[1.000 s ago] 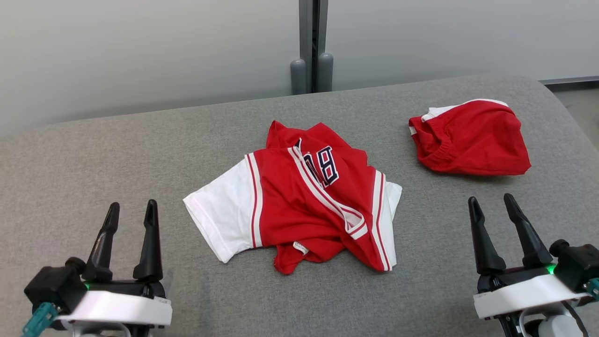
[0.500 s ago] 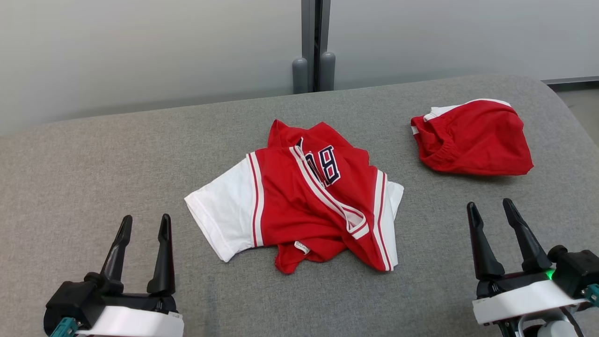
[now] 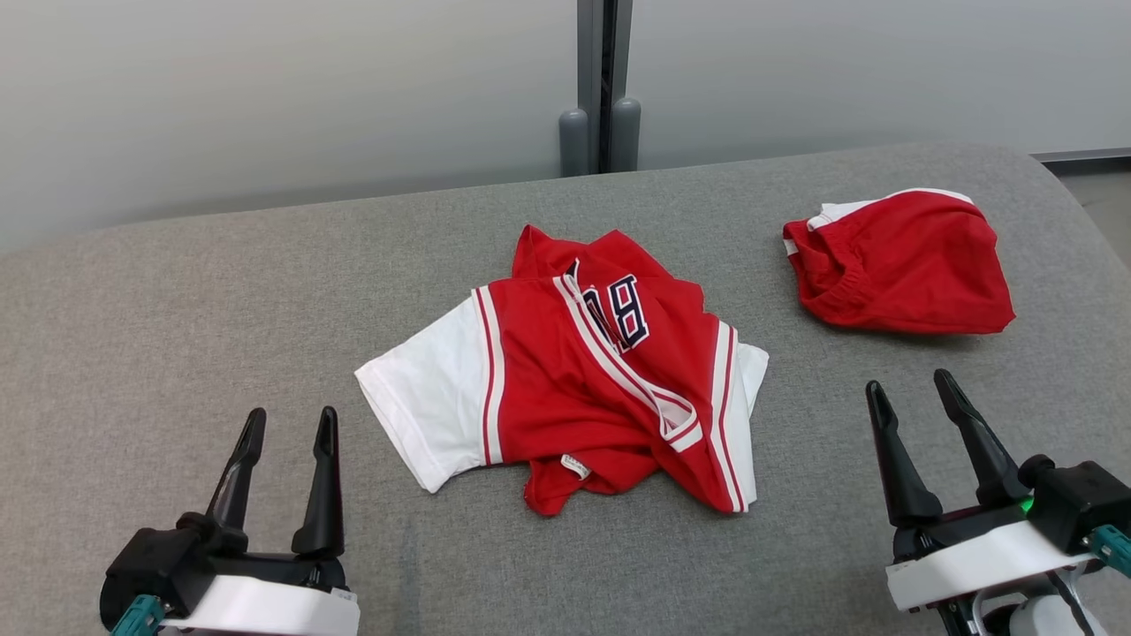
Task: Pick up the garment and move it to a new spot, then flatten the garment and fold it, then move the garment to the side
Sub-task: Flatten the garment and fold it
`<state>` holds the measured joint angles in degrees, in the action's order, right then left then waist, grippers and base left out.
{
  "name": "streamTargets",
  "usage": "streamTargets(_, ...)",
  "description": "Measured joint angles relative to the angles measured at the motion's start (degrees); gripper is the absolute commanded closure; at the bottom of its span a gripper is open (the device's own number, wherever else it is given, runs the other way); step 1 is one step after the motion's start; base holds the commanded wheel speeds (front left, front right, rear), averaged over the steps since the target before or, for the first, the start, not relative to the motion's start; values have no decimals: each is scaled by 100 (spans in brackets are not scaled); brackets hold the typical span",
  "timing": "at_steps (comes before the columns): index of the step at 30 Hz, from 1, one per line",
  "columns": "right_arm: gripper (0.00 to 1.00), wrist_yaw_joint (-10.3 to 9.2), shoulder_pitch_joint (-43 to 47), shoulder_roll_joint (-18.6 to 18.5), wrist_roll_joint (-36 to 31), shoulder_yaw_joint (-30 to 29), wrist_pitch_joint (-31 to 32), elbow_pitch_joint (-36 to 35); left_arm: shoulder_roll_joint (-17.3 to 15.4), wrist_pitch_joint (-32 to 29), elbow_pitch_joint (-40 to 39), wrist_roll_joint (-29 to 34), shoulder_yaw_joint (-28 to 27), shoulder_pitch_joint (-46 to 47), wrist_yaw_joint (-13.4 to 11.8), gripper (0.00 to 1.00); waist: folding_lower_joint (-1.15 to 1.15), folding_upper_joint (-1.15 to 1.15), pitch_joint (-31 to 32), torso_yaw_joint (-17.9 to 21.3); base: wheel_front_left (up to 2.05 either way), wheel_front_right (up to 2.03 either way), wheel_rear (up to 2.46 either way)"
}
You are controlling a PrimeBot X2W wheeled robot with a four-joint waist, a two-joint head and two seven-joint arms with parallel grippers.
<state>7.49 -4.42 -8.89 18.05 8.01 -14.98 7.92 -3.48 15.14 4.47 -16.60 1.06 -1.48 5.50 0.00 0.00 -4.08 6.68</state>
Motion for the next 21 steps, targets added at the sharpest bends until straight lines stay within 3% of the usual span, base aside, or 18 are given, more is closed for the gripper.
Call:
streamTargets(10,0,0,-256,-67,58,259,0,137,51,0,81,88,-31,80,75,0,0,0,47,-183,0,0,0)
streamTargets(21,0,0,-691,-215,67,665,-1,375,65,0,215,82,-3,148,126,0,0,0,42,-663,0,0,0)
